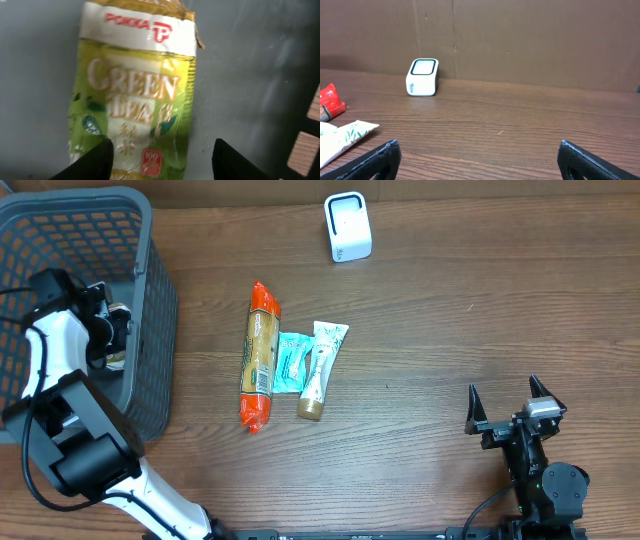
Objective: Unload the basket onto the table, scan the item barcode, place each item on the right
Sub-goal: 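Close the left gripper on the Pokka green tea pouch in the basket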
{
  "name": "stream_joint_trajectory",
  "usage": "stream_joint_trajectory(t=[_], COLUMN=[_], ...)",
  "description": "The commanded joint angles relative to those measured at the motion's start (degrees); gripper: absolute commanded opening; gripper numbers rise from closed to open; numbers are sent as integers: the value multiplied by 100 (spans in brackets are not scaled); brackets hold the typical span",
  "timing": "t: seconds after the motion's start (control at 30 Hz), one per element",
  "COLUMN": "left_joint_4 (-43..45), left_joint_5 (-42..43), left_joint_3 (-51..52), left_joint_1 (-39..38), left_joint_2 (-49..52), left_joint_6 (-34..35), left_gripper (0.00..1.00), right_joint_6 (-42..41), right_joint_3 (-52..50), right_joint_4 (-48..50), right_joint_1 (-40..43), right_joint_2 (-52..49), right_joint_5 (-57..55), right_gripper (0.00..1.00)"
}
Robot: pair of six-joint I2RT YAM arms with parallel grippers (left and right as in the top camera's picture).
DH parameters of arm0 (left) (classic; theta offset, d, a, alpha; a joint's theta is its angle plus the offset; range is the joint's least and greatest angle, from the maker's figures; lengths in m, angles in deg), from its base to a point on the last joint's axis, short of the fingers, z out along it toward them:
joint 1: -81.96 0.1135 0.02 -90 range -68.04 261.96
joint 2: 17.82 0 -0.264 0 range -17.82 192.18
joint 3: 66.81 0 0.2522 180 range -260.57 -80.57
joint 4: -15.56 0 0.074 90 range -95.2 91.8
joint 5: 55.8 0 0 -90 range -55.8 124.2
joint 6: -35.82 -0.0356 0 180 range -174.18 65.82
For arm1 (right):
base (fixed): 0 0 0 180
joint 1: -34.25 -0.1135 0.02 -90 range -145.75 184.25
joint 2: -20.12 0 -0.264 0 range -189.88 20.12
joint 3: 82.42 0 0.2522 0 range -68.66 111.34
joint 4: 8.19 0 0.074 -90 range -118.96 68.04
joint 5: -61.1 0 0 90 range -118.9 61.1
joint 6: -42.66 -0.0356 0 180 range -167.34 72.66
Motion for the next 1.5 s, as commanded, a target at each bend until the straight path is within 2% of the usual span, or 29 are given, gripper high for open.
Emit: stream_joint_trajectory(t=[0.0,0.1,0.27,0.3,0.33,0.4,0.9,1.2,1.47], left_joint_4=[-68,-136,-157,-151,-149,-190,-470,-1043,-748], left_joint_5=[-352,-476,-560,-568,-575,-577,-765,-662,-992], left_joint_3=[59,59,50,33,9,-94,-463,-1390,-835], left_joint_1=[-20,-17,-20,-20,-20,-20,-22,-20,26], left_joint_2=[256,289,282,273,273,271,219,199,210], left_joint_6=[-98,-90,11,61,98,120,184,221,-223], left_gripper=[53,53,61,66,75,79,79,79,80], right_joint_6=[9,9,9,9,9,9,9,9,9], right_joint_3=[-59,-59,-59,-59,-59,-59,-59,-59,-59], right_joint_4=[28,31,31,28,31,31,31,31,31], right_joint_1=[20,20,20,20,20,20,20,20,20], right_joint_2=[31,31,31,31,31,31,31,31,31], right_joint_5=[-17,-17,-17,-17,-17,-17,-17,-17,-17], right_gripper=[100,100,100,100,100,100,100,100,100])
